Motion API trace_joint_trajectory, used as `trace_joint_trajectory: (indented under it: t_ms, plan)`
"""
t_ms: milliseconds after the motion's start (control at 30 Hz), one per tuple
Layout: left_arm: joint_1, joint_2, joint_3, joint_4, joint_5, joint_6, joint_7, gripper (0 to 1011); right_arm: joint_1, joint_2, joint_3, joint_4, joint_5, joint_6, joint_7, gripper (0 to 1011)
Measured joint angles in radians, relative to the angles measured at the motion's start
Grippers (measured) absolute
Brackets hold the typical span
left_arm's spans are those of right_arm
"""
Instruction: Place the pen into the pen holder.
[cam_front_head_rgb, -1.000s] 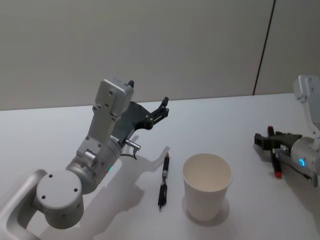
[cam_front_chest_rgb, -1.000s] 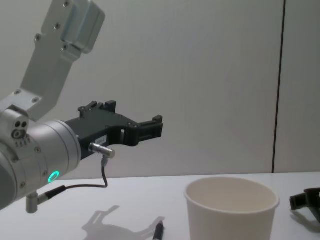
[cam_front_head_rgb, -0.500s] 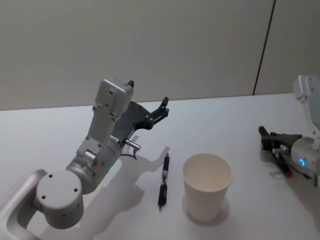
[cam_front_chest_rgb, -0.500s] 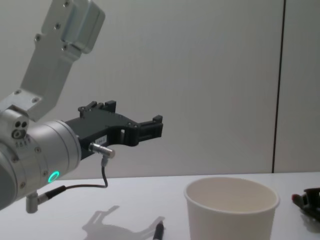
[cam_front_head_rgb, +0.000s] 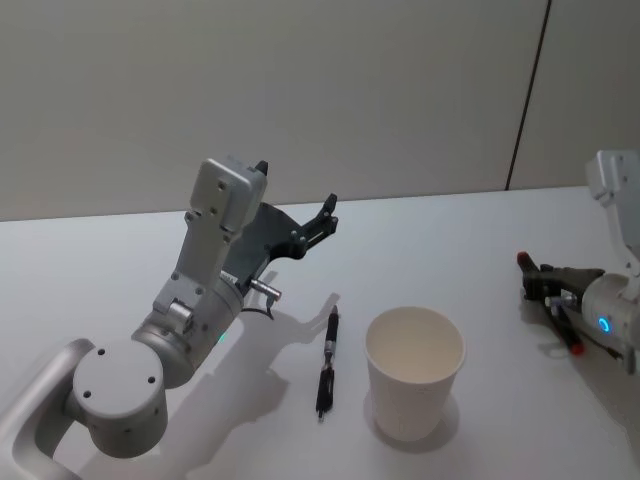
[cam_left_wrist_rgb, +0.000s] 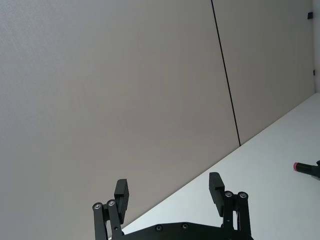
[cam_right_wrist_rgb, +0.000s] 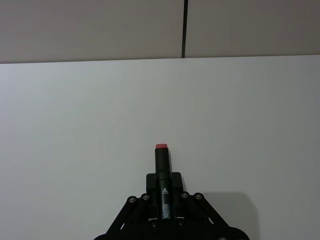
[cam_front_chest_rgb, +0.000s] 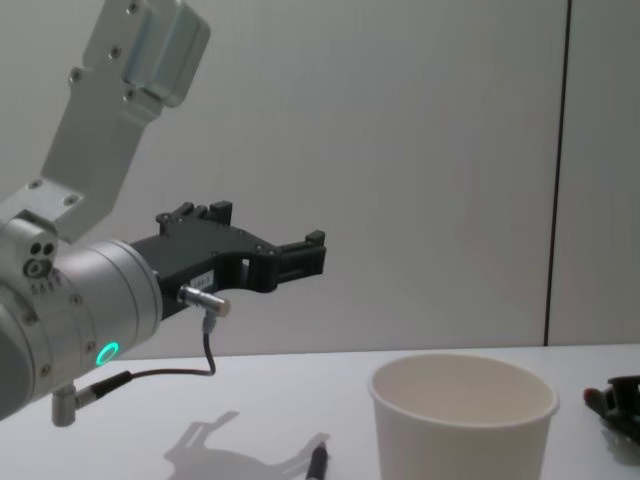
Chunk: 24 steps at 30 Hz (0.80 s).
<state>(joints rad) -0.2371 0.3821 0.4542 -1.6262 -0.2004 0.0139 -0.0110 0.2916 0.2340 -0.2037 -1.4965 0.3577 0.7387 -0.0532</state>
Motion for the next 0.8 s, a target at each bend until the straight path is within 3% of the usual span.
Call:
trace_joint_trajectory:
  t_ms: [800]
  plan:
    - [0.0,0.0,0.0,0.0,0.0,0.0,0.0,1001,0.0,0.0,0.0,0.0,0.0,0.0,0.0,164]
